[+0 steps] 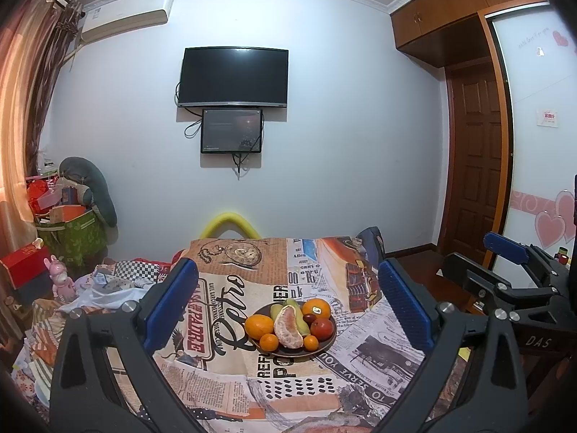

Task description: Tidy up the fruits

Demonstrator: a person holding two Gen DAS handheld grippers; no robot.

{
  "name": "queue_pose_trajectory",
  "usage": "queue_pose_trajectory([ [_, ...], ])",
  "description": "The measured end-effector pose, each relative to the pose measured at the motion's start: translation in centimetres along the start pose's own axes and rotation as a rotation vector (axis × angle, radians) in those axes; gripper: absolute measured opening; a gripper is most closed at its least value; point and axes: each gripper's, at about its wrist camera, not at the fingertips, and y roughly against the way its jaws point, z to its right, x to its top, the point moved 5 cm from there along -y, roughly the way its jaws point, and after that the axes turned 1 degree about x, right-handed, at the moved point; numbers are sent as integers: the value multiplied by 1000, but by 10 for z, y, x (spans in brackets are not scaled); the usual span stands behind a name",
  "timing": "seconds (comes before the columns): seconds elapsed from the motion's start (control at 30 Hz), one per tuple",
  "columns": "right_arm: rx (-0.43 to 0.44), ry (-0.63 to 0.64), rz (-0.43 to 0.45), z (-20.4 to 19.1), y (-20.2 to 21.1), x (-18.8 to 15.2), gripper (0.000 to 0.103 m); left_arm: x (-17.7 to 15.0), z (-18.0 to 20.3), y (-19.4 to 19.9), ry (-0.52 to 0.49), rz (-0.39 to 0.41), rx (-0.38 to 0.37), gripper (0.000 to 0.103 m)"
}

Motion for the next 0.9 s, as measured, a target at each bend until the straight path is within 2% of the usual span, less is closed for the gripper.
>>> queue_pose_trajectory([
  [0.9, -6, 4, -4, 0, 0, 3, 103, 0, 0, -4, 7, -14, -28, 102],
])
